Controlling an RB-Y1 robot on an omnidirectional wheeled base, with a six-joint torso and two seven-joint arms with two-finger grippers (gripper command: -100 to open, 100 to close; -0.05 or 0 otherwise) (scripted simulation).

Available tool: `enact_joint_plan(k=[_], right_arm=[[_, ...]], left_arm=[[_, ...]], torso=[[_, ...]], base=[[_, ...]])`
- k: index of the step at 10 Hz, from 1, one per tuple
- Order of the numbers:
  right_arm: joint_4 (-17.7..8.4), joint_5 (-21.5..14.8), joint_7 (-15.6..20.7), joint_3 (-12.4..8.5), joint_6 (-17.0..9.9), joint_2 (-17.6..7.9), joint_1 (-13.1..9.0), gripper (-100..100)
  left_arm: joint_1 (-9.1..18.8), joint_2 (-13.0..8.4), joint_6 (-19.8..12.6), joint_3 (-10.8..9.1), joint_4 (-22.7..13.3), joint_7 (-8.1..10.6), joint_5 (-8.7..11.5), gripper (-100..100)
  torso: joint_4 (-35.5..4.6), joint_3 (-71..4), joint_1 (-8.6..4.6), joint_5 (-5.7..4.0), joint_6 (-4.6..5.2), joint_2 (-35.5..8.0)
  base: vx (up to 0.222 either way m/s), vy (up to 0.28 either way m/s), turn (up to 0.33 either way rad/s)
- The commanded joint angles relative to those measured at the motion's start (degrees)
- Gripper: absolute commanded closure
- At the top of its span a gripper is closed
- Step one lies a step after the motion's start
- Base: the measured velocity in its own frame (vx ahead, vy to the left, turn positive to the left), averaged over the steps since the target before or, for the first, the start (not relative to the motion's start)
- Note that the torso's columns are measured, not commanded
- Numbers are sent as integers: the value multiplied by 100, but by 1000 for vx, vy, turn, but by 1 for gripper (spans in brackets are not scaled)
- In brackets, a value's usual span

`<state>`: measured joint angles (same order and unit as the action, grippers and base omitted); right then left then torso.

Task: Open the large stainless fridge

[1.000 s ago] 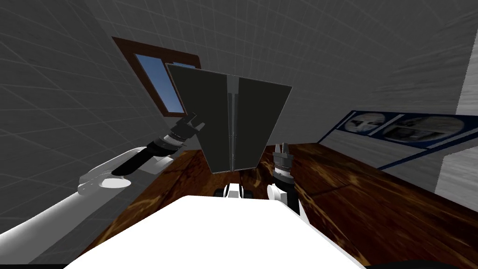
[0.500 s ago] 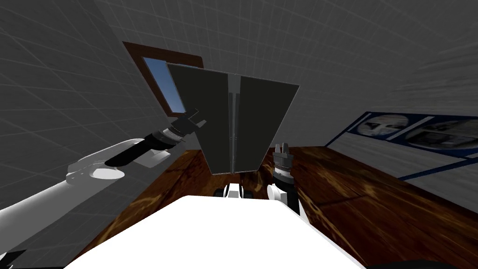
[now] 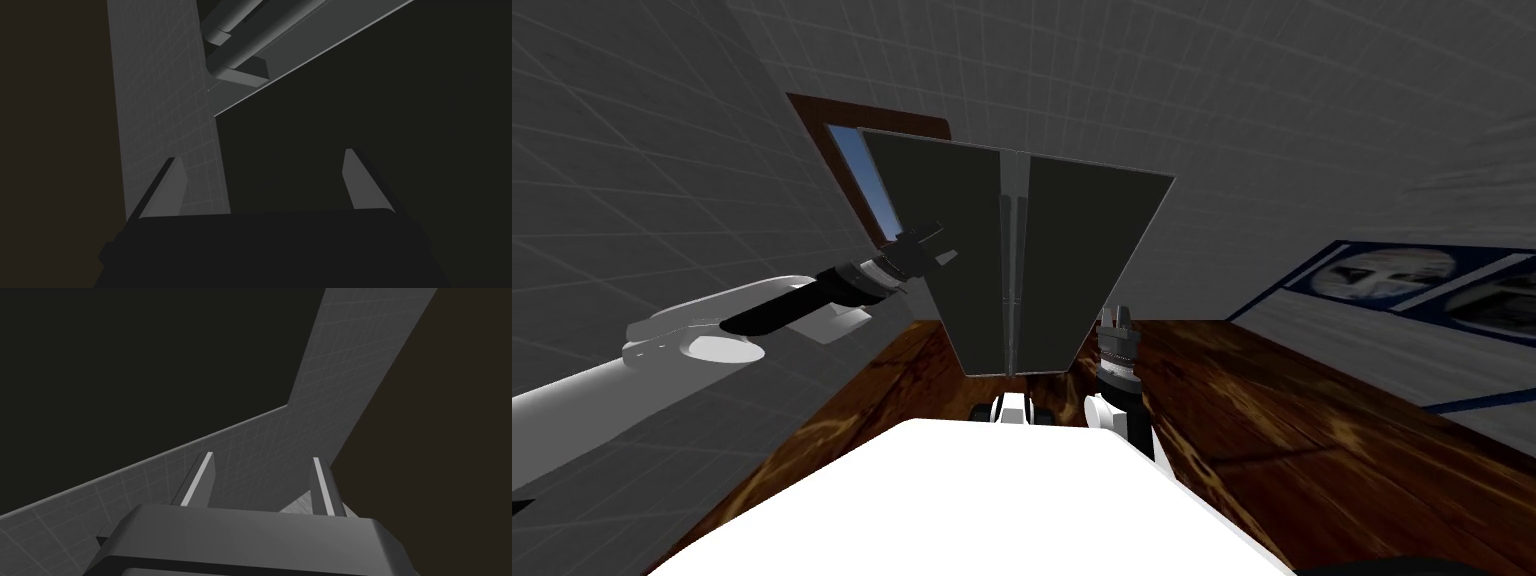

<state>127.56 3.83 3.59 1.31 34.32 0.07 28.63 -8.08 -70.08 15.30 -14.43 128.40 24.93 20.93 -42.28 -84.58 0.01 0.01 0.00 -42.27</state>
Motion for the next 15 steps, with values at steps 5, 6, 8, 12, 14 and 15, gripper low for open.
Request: enact_joint_plan(k=[5,6,8,12,14,15], right_arm=[[0,0,0,0,0,0,-1,0],[0,0,0,0,0,0,0,0],[0,0,0,0,0,0,-1,0],[0,0,0,0,0,0,-1,0],[0,0,0,0,0,0,-1,0],[0,0,0,0,0,0,-1,0]], left_arm=[[477,-1131,-379,-155,-45,610,433,-100],[477,-1317,-379,-155,-45,610,433,-100],[631,-1609,-499,-199,-45,788,573,-100],[934,-2316,-731,-276,-29,1119,851,-100],[934,-2544,-731,-276,-29,1119,851,-100],[1082,-2775,-841,-310,-14,1272,988,-100]], torso=[[-1,3,-1,0,1,-4],[1,-4,-5,-2,-1,7],[-3,7,4,1,2,-12],[2,-2,-2,-1,2,2],[0,1,3,1,2,-2],[-3,7,8,3,1,-12]], base=[[69,-32,80],[79,-44,78],[36,-24,52],[62,-40,105],[41,-22,15],[34,-24,87]])
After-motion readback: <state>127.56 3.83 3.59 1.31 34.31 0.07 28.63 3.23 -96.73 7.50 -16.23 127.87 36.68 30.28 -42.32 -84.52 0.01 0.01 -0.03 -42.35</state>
